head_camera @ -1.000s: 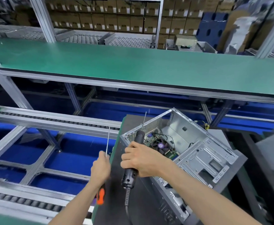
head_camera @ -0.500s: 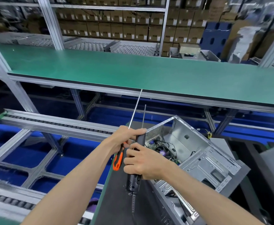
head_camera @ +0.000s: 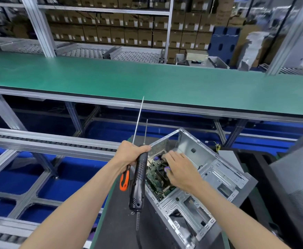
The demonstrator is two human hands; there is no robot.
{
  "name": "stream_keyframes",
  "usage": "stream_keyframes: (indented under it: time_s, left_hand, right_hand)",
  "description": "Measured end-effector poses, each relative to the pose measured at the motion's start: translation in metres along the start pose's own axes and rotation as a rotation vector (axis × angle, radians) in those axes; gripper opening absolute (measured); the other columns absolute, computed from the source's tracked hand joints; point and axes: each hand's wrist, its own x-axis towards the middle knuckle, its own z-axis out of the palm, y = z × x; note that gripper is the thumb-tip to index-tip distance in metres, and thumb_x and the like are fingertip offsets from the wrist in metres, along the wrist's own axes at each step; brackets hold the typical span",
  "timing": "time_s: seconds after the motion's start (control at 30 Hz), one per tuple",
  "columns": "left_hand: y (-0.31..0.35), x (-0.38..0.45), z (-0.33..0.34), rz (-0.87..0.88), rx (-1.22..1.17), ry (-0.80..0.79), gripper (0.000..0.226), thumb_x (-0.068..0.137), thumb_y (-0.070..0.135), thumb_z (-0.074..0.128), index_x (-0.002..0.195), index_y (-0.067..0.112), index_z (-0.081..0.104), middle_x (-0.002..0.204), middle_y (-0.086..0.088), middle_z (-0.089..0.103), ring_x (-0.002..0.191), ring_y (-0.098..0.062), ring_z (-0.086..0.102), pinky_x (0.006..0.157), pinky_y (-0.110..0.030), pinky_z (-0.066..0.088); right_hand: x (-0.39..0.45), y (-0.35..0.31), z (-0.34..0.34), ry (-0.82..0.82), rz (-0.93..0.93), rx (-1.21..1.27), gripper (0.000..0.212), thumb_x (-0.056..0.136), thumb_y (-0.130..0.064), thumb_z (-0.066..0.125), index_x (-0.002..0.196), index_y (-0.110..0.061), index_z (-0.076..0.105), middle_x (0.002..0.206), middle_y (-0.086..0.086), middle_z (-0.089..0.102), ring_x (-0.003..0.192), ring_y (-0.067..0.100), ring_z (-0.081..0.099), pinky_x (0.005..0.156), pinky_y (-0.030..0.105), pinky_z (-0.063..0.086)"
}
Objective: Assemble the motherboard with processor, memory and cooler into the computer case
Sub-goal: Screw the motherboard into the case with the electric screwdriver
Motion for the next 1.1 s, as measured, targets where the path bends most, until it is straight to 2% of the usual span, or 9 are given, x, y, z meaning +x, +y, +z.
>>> stream_keyframes:
  time_s: [0.07,0.17,0.23,0.37,0.57,0.73,0.87,0.93,1.1]
  left_hand:
    - [0.001,0.0,0.004,-0.011,0.024,-0.014,0.05,0.062,0.055,0.086,0.046,0.014,0.063,0.054,-0.009,0.068,0.047,-0.018,0.059,0.05,-0.026,0.047]
    - [0.002,-0.001,0.007,-0.027,0.029,-0.053,0.052,0.062,0.055,0.087,0.06,0.007,0.069,0.064,-0.015,0.072,0.057,-0.023,0.063,0.061,-0.034,0.052]
    - [0.003,-0.002,0.009,-0.038,0.016,-0.073,0.053,0.064,0.052,0.087,0.068,0.001,0.071,0.071,-0.021,0.073,0.06,-0.027,0.062,0.062,-0.036,0.05]
    - [0.003,-0.004,0.012,-0.056,0.022,-0.097,0.057,0.068,0.049,0.087,0.075,-0.006,0.073,0.072,-0.02,0.073,0.061,-0.026,0.061,0.061,-0.036,0.048]
    - [0.006,-0.004,0.017,-0.056,0.052,-0.12,0.047,0.069,0.049,0.087,0.068,0.004,0.072,0.067,-0.013,0.074,0.056,-0.02,0.065,0.052,-0.028,0.048]
    - [0.011,-0.002,0.024,-0.058,0.064,-0.114,0.05,0.066,0.053,0.087,0.064,0.006,0.07,0.065,-0.013,0.073,0.056,-0.022,0.057,0.049,-0.027,0.042]
    - [0.014,0.002,0.03,-0.066,0.078,-0.113,0.054,0.063,0.054,0.087,0.07,0.003,0.072,0.065,-0.012,0.073,0.054,-0.02,0.059,0.051,-0.026,0.044]
    - [0.014,0.003,0.033,-0.073,0.077,-0.11,0.053,0.062,0.053,0.087,0.07,0.003,0.071,0.066,-0.012,0.073,0.053,-0.018,0.061,0.049,-0.024,0.044]
    - [0.015,0.011,0.038,-0.085,0.05,-0.094,0.043,0.068,0.045,0.087,0.065,0.005,0.07,0.063,-0.01,0.072,0.042,-0.013,0.06,0.039,-0.018,0.04]
  right_hand:
    - [-0.002,0.006,0.007,-0.136,0.15,0.017,0.016,0.101,-0.028,0.045,0.101,-0.018,0.058,0.094,-0.004,0.061,0.087,0.015,0.058,0.102,0.044,0.044]
    - [-0.013,0.019,0.022,-0.299,0.247,-0.041,0.047,0.103,-0.043,0.035,0.066,-0.018,0.049,0.065,-0.002,0.054,0.065,0.019,0.056,0.106,0.045,0.038]
    - [-0.026,0.027,0.035,-0.327,0.253,-0.052,0.055,0.104,-0.047,0.031,0.057,-0.02,0.043,0.055,0.001,0.047,0.056,0.014,0.051,0.115,0.043,0.028]
    - [-0.032,0.032,0.049,-0.251,0.213,-0.013,0.05,0.101,-0.037,0.029,0.055,-0.021,0.043,0.048,0.004,0.041,0.049,0.012,0.042,0.122,0.04,0.022]
    - [-0.028,0.034,0.051,-0.238,0.165,-0.03,0.04,0.094,-0.032,0.036,0.057,-0.021,0.046,0.046,-0.001,0.038,0.051,0.016,0.037,0.117,0.033,0.022]
    - [-0.028,0.037,0.052,-0.213,0.131,-0.02,0.037,0.092,-0.032,0.037,0.056,-0.023,0.042,0.045,-0.005,0.034,0.049,0.014,0.034,0.122,0.036,0.011]
    - [-0.023,0.04,0.05,-0.236,0.058,-0.02,0.036,0.087,-0.034,0.035,0.055,-0.021,0.045,0.044,-0.004,0.033,0.049,0.014,0.028,0.101,0.031,0.027]
    - [-0.018,0.042,0.048,-0.24,-0.005,-0.011,0.036,0.083,-0.035,0.031,0.05,-0.021,0.038,0.041,-0.005,0.031,0.049,0.016,0.025,0.09,0.03,0.027]
    - [-0.003,0.048,0.044,-0.253,-0.145,-0.002,0.045,0.084,-0.039,0.029,0.046,-0.017,0.037,0.039,-0.005,0.032,0.046,0.017,0.027,0.087,0.03,0.026]
